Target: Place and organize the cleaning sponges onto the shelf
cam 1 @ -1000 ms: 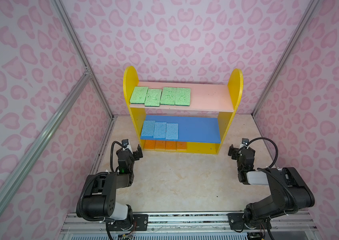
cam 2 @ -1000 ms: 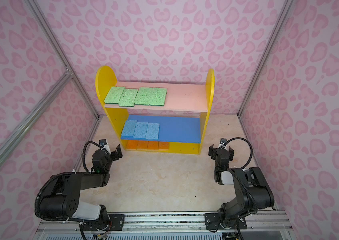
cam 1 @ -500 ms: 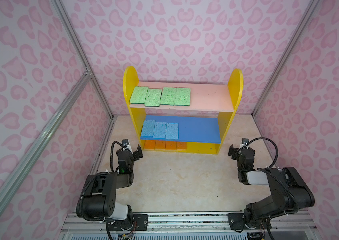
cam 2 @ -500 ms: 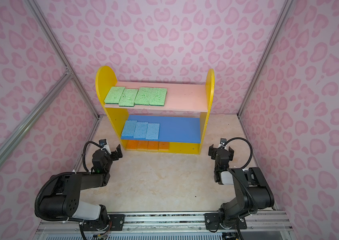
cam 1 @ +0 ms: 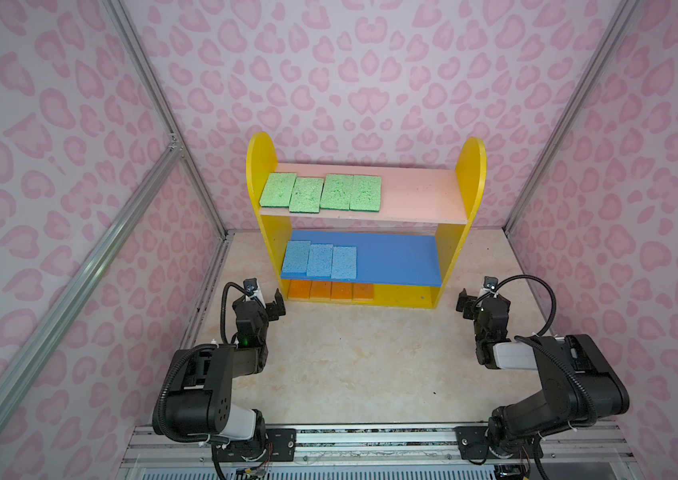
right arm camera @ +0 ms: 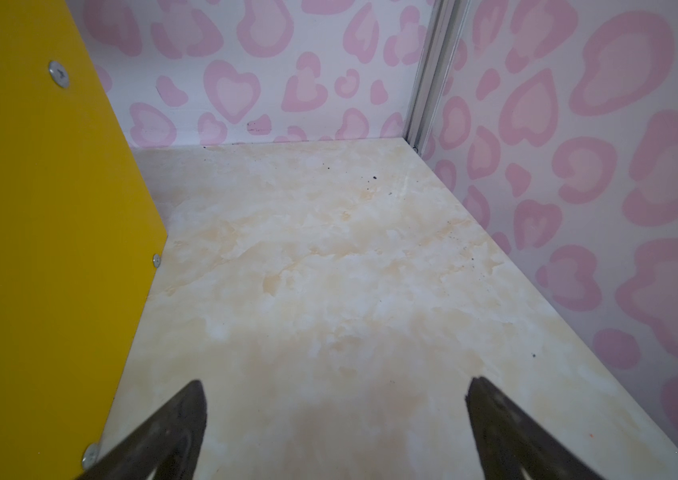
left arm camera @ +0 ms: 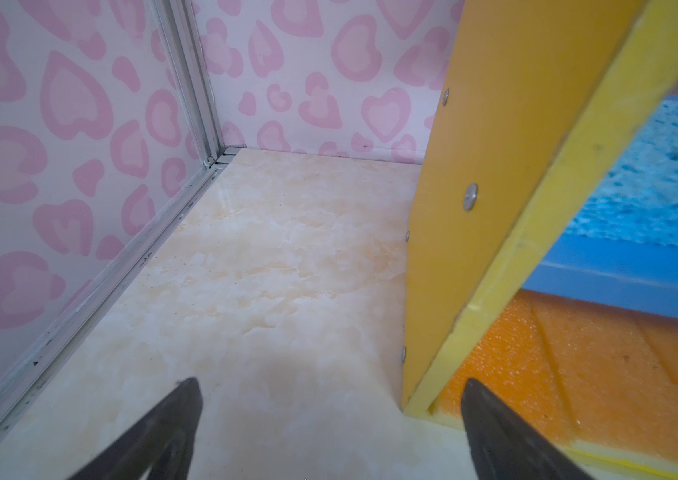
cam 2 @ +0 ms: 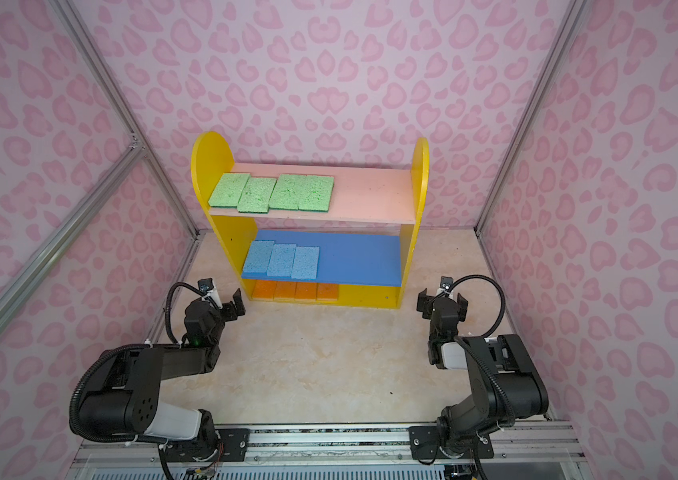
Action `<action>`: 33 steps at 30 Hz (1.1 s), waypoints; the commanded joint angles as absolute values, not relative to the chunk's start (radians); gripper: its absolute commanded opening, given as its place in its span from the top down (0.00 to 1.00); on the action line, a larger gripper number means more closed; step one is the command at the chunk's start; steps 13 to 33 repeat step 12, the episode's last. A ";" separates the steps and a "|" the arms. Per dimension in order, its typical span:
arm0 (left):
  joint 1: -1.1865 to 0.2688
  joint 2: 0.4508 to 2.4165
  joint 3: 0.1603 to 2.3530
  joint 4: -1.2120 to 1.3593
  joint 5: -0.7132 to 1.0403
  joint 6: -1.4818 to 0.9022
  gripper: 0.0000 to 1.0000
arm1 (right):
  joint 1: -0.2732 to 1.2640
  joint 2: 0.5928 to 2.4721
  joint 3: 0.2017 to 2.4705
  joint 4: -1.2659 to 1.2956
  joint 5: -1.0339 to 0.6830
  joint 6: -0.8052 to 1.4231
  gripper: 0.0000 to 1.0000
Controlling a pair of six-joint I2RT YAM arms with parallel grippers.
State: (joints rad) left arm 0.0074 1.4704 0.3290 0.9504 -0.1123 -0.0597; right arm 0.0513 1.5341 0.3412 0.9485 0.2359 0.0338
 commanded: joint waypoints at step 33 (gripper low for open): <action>0.009 1.473 0.334 0.966 -0.109 -0.054 0.02 | 0.052 1.537 0.342 0.963 0.249 0.035 0.02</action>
